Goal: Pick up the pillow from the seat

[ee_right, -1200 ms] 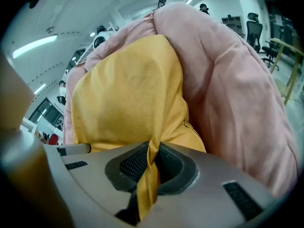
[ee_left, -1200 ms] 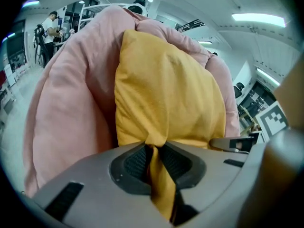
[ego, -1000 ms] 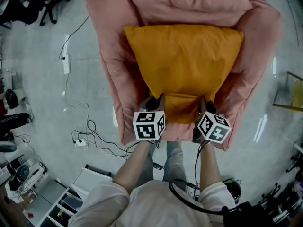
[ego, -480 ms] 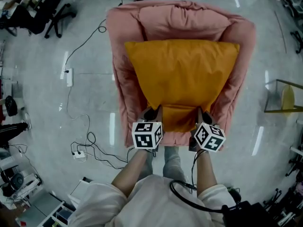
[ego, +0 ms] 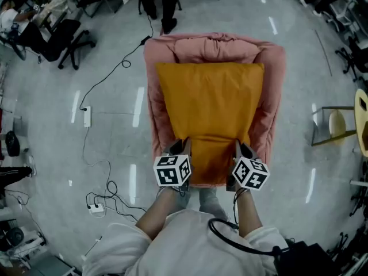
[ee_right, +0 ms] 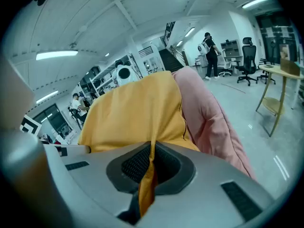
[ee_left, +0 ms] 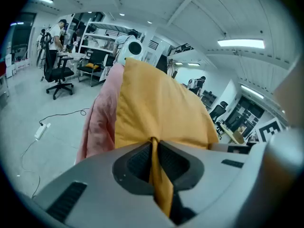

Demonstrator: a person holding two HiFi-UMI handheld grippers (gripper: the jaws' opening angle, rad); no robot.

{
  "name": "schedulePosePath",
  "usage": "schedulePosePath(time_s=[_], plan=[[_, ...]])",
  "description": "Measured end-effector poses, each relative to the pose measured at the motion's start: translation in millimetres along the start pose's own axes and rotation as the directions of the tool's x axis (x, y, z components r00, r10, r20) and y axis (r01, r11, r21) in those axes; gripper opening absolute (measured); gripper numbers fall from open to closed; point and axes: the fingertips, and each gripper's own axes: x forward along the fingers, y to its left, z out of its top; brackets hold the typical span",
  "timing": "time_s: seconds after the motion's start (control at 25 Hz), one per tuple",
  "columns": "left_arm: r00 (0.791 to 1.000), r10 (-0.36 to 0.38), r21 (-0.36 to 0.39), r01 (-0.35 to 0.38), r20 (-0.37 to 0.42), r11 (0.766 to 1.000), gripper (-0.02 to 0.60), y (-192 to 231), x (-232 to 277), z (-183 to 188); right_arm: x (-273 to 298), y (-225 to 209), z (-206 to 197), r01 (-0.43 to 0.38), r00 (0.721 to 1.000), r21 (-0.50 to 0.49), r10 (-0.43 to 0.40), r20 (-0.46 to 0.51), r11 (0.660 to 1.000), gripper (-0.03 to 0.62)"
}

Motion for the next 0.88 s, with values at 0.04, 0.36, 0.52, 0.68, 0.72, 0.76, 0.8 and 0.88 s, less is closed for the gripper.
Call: schedulePosePath(time_s=[0.04,0.36,0.52,0.68,0.72,0.76,0.8,0.88], plan=[[1.0,-0.01,0.004,0.01,0.004,1.0,0.037,-1.8,-5.6,2.0,-6.9,2.6,-0.1,0.003,1.0,0.004,-0.003,0.007,1.0,0.034],[0.993,-0.113,0.078,0.111,0.021,0.991,0.031,-12.3,-37.1,8.6,-53.6,19.4,-11.8,0.06,0.996,0.027,-0.062,0.07,0.998,0.032],[0.983,-0.181,0.121,0.18,0.003,0.976,0.028,-17.7,-44.4,3.2,-76.3,22.7,-20.3,0.114,0.984,0.064,-0.121,0.127,0.991,0.034],[0.965,-0.26,0.169,0.263,-0.037,0.95,0.028,-34.4,-48.1,-5.2,-106.6,17.3,-32.9,0.187,0.964,0.114,-0.204,0.171,0.976,0.033],[0.958,-0.281,0.18,0.285,-0.049,0.941,0.028,-41.0,-48.8,-8.6,-115.8,13.9,-37.0,0.208,0.957,0.129,-0.229,0.18,0.97,0.034],[0.951,-0.302,0.191,0.309,-0.062,0.932,0.028,-48.7,-49.1,-12.3,-125.2,9.7,-40.9,0.23,0.948,0.145,-0.256,0.19,0.962,0.033],[0.943,-0.323,0.203,0.332,-0.077,0.921,0.028,-57.1,-49.2,-16.0,-134.9,4.9,-44.4,0.253,0.938,0.162,-0.283,0.2,0.954,0.033],[0.926,-0.361,0.224,0.376,-0.108,0.899,0.028,-75.8,-49.0,-24.3,-155.6,-5.4,-51.3,0.295,0.916,0.198,-0.335,0.219,0.935,0.034]])
